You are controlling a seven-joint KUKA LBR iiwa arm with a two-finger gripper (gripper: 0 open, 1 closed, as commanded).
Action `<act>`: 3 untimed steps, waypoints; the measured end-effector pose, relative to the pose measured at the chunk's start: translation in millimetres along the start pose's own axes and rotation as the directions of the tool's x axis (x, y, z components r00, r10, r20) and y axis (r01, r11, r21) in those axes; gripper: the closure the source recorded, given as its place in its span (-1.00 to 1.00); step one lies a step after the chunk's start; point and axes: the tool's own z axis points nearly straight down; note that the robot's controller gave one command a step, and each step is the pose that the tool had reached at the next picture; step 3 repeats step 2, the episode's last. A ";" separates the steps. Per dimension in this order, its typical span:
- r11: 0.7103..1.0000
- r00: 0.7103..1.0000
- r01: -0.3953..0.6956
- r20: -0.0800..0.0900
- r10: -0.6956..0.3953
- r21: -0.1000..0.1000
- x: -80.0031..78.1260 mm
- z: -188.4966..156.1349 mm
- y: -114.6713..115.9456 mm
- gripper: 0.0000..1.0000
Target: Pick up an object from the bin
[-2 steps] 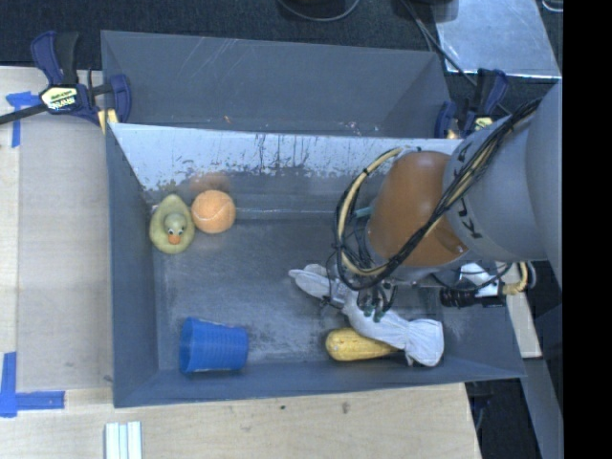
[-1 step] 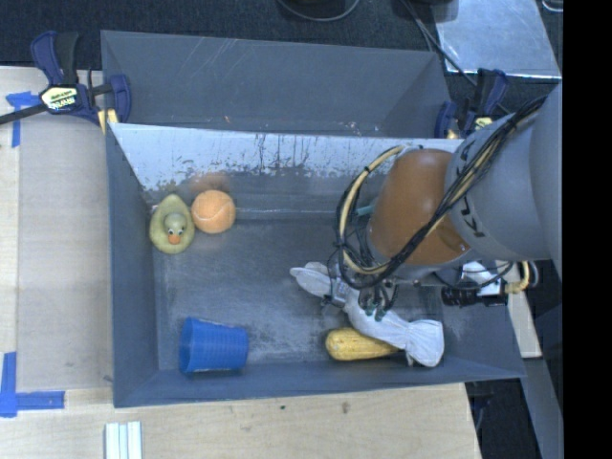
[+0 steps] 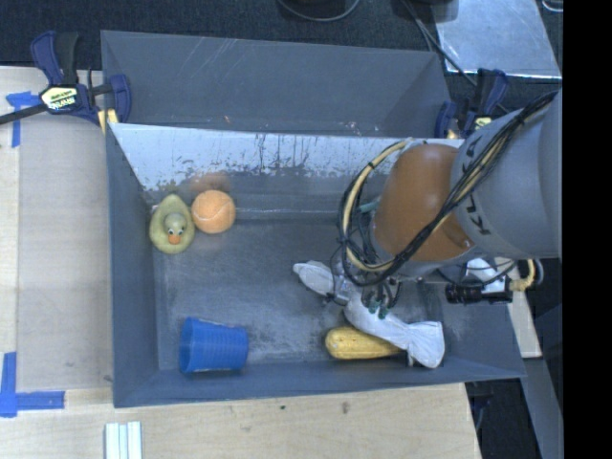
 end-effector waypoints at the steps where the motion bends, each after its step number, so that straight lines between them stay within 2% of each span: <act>1: 1.000 1.000 0.001 -0.004 -0.001 0.002 0.7 -19.8 -0.4 1.00; 2: 1.000 1.000 0.001 0.001 -0.001 -0.001 -0.7 -41.8 0.2 1.00; 3: 1.000 1.000 0.001 0.001 -0.001 -0.001 -0.7 -41.8 0.2 1.00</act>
Offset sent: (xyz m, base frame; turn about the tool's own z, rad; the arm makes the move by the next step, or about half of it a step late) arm 0.0000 0.0002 0.0478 0.0000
